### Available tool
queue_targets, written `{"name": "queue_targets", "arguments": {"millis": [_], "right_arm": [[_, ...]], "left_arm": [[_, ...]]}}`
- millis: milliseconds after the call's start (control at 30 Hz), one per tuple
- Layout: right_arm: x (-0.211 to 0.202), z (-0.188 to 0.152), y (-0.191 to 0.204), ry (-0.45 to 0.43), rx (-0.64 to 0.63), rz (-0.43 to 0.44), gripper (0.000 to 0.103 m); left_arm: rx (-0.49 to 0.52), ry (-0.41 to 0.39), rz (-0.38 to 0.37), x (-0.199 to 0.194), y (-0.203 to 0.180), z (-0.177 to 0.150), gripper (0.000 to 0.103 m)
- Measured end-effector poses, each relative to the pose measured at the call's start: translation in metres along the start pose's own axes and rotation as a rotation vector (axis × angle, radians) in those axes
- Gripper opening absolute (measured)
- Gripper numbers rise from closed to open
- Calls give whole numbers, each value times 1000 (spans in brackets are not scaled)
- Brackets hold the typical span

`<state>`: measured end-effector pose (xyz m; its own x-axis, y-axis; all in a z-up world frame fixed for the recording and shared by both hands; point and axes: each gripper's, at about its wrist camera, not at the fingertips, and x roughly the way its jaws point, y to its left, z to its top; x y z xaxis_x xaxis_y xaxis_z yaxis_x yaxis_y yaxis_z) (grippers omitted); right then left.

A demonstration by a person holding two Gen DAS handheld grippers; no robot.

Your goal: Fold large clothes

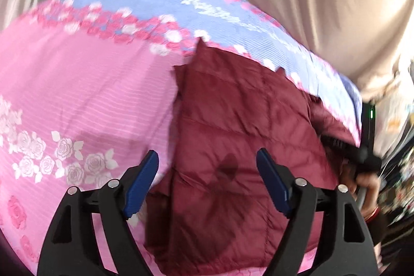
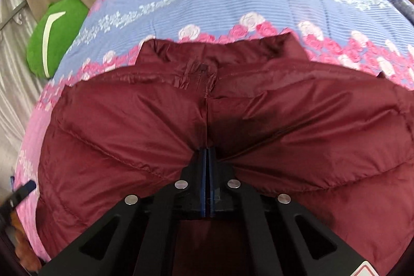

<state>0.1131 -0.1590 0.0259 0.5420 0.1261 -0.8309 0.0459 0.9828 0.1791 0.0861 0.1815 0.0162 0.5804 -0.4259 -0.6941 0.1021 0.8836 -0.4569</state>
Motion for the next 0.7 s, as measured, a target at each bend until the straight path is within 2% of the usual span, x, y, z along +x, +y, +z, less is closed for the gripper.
{"name": "queue_targets", "arguments": {"millis": [133, 200, 267, 367, 433, 533, 633, 700], "right_arm": [[4, -3, 4, -11, -22, -10, 0], [3, -3, 4, -16, -29, -12, 0], [-1, -2, 0, -13, 12, 4, 0], [-18, 2, -4, -44, 66, 87, 6], [-19, 5, 5, -42, 26, 82, 6], [4, 4, 9, 15, -4, 55, 3], [9, 3, 8, 7, -2, 65, 0], [11, 3, 7, 5, -3, 77, 0]], "left_arm": [[-117, 82, -100, 28, 20, 4, 78], [-141, 109, -136, 37, 21, 4, 78], [-114, 97, -118, 37, 14, 2, 79], [-86, 109, -129, 40, 6, 1, 79], [-71, 112, -125, 44, 3, 1, 79], [-50, 121, -143, 49, -2, 3, 78], [-17, 123, -129, 51, -10, 2, 70], [5, 114, -115, 50, -14, 3, 56]]}}
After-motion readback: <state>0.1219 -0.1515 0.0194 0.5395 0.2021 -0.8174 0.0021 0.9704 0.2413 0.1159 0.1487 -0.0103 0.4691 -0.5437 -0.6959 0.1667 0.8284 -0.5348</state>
